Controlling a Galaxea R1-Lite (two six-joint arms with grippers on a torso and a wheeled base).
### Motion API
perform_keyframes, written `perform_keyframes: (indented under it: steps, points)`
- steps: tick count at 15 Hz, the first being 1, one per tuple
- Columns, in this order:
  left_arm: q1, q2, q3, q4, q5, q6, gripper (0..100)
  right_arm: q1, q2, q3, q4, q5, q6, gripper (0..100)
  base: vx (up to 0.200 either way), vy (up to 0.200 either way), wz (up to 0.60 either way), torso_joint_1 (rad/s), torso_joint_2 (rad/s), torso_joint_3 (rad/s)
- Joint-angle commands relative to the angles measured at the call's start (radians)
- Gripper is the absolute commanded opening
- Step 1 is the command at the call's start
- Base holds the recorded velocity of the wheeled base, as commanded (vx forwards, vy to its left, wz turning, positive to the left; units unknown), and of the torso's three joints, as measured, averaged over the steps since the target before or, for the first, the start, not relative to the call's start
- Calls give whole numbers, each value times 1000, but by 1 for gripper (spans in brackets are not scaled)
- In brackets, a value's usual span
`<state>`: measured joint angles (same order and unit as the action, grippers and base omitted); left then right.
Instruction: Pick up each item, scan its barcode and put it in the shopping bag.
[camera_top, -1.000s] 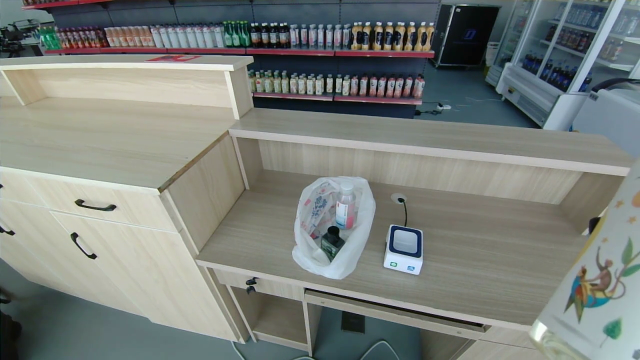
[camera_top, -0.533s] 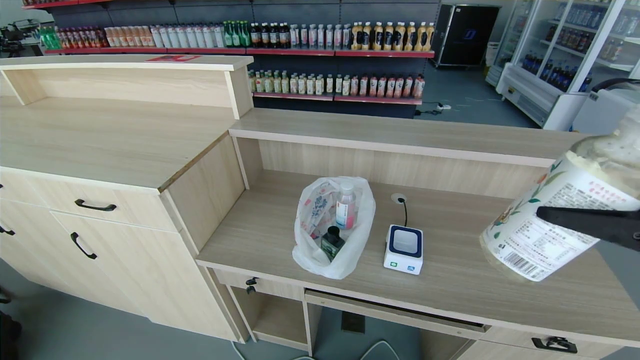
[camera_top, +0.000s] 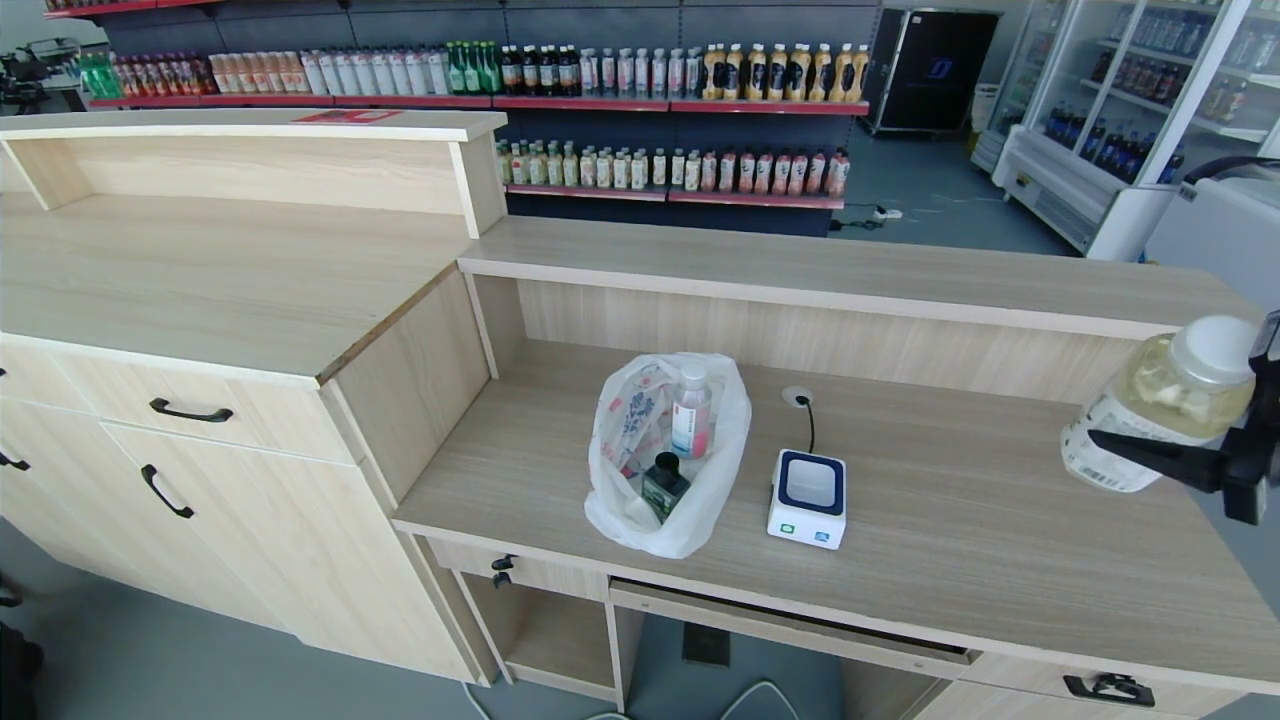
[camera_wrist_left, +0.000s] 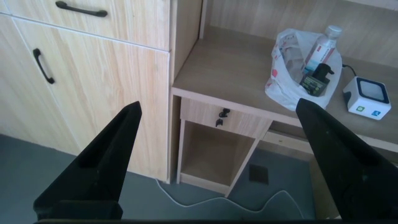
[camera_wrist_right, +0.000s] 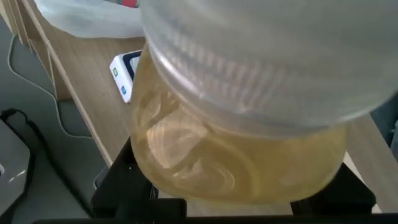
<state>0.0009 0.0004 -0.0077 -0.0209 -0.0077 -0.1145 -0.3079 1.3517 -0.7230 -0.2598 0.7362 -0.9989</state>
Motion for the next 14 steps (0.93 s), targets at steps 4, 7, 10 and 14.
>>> perform_keyframes:
  steps: [4,7,10,14]
  points:
    - [1,0,0,-1,0,-1,100,-51,167,7,-45,3,-267,0,0,0,150,1,4,-1]
    - [1,0,0,-1,0,-1,100,-96,293,51,-213,32,-435,0,0,0,600,4,2,1]
    - [1,0,0,-1,0,-1,100,-102,443,46,-366,184,-561,0,0,0,400,6,8,0]
    - [1,0,0,-1,0,-1,100,-96,564,42,-452,296,-636,0,0,0,0,0,0,0]
